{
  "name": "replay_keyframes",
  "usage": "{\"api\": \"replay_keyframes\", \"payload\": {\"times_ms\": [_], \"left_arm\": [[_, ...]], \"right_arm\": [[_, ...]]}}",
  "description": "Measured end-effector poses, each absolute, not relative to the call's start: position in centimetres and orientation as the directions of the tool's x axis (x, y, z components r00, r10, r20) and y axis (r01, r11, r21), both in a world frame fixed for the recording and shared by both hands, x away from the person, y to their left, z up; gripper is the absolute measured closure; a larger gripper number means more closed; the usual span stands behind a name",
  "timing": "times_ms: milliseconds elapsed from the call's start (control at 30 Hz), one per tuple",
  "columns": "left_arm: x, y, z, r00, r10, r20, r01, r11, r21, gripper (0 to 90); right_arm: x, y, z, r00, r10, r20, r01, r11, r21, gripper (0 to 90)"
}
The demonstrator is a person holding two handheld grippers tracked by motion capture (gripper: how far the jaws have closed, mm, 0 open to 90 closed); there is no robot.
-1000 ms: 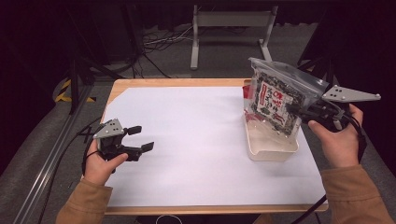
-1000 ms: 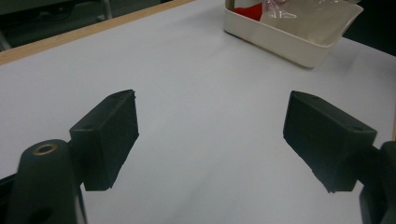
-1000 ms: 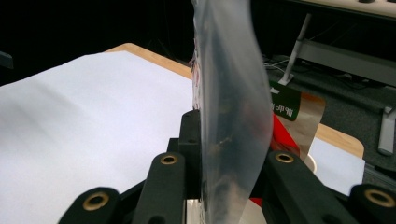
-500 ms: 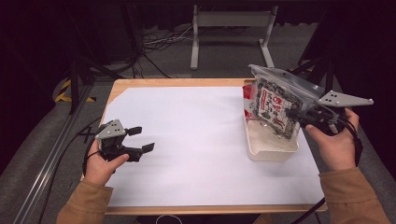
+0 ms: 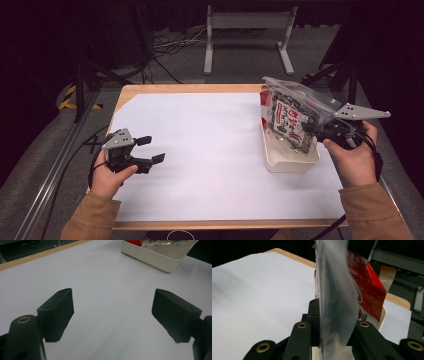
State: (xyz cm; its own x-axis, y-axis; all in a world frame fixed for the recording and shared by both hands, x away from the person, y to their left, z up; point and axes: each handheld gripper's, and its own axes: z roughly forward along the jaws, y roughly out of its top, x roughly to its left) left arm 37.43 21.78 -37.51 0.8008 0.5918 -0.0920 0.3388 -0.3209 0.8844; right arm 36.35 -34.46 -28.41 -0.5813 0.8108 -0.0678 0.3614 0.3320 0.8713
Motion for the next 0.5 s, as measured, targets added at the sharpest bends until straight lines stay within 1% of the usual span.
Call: {"api": "replay_keyframes", "payload": {"times_ms": [300, 500], "left_arm": [[37.5, 21.9, -37.6, 0.8, 0.592, -0.095, 0.344, -0.323, 0.882, 18.4], [37.4, 21.9, -37.8, 0.798, 0.595, -0.094, 0.345, -0.323, 0.881, 17.9]], "right_arm": [[36.5, -34.3, -30.0, -0.584, 0.808, -0.074, 0.37, 0.346, 0.862, 75.5], [36.5, -34.7, -30.7, -0.583, 0.811, -0.06, 0.365, 0.327, 0.871, 75.5]]}}
